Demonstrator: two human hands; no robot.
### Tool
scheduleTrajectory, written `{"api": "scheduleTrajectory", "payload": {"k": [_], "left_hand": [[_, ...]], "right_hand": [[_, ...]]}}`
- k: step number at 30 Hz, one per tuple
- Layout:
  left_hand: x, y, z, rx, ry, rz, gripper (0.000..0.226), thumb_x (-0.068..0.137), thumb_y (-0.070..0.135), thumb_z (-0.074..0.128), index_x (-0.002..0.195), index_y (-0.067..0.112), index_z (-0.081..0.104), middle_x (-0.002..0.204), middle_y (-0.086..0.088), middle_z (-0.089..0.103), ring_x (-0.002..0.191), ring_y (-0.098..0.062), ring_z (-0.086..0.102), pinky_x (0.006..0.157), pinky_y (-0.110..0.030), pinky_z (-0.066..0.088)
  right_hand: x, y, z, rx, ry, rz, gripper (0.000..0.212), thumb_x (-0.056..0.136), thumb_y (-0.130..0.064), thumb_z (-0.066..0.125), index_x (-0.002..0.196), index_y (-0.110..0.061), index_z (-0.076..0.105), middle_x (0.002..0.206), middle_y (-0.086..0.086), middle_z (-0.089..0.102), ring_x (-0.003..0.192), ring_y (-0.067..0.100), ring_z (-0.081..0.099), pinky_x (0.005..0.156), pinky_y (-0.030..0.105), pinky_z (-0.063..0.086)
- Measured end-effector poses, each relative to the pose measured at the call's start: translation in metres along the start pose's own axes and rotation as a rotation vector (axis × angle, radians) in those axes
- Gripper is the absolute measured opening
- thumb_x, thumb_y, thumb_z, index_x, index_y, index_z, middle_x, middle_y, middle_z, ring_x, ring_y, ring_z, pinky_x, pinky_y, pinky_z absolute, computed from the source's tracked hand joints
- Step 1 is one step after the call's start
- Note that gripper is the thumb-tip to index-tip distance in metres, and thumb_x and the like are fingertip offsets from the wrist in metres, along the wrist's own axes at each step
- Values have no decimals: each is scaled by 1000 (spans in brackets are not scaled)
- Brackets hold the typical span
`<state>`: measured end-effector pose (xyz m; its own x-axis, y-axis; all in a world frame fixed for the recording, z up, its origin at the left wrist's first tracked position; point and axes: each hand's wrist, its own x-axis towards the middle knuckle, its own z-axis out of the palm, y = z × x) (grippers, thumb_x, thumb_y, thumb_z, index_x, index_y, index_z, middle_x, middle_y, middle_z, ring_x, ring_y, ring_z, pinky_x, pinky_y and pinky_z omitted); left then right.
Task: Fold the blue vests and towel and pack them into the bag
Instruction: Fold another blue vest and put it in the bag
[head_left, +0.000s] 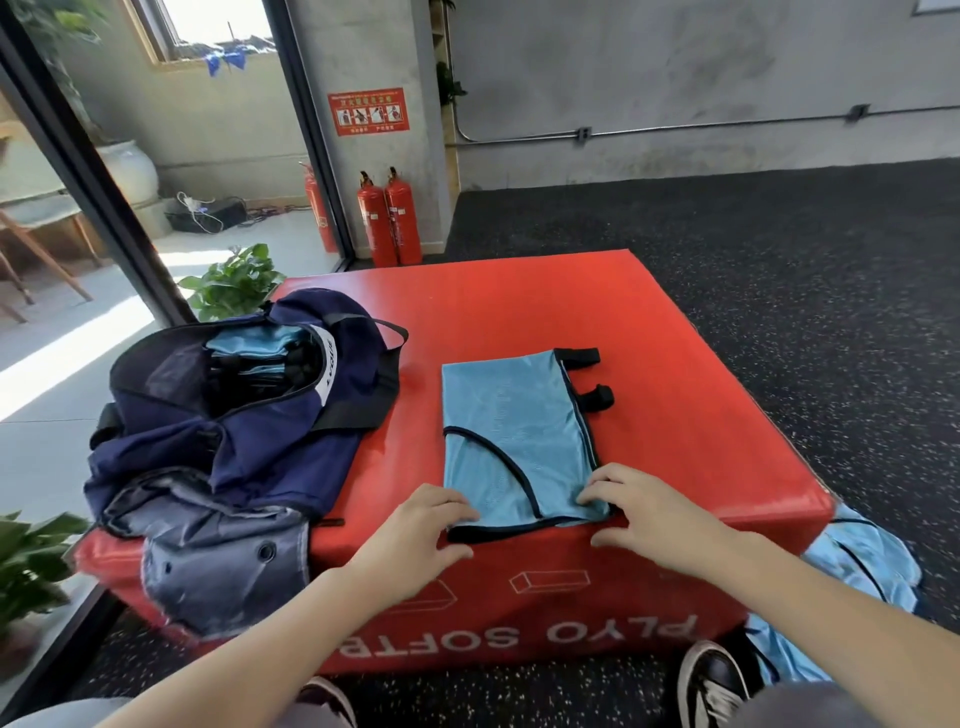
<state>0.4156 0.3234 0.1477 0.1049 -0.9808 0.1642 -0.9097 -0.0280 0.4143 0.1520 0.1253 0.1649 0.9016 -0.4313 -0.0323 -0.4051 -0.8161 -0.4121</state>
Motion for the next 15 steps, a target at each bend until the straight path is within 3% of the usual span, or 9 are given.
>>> {"api": "scheduleTrajectory", "payload": {"k": [5,8,12,14,15], "left_hand": [[-6,0,2,-24,95,-6,19,89,26,75,108,23,76,112,18,66,111,0,57,101,-20,44],[-7,4,-3,-35,111,13,13,94,24,69,105,21,74,107,17,67,106,-1,56,96,-19,44],[-9,10,-5,-5,128,7,17,98,32,60,109,22,68,109,17,62,112,0,50,98,-17,37],[-10,14,-5,11,183,7,23,98,39,54,110,23,66,110,18,61,117,4,45,101,-15,31],[-10,17,-7,-18,215,-9,23,99,41,51,108,24,64,106,18,61,113,6,45,98,-12,31]], "right_hand": [[-4,-2,6,68,49,19,35,87,-35,76,121,-27,70,118,-21,53,107,1,55,98,25,43],[-6,-5,4,-10,95,-12,26,93,-34,69,118,-27,72,116,-20,56,110,1,50,99,26,41],[-8,-3,2,-130,153,-99,15,95,-38,65,106,-30,72,113,-25,57,117,-1,40,102,28,35],[-10,-8,-6,-57,179,-98,4,95,-33,64,91,-32,63,111,-26,56,120,-4,41,102,26,31],[-11,-12,-12,10,189,-74,10,93,-31,62,85,-33,57,106,-24,58,115,-2,47,98,25,34]]}}
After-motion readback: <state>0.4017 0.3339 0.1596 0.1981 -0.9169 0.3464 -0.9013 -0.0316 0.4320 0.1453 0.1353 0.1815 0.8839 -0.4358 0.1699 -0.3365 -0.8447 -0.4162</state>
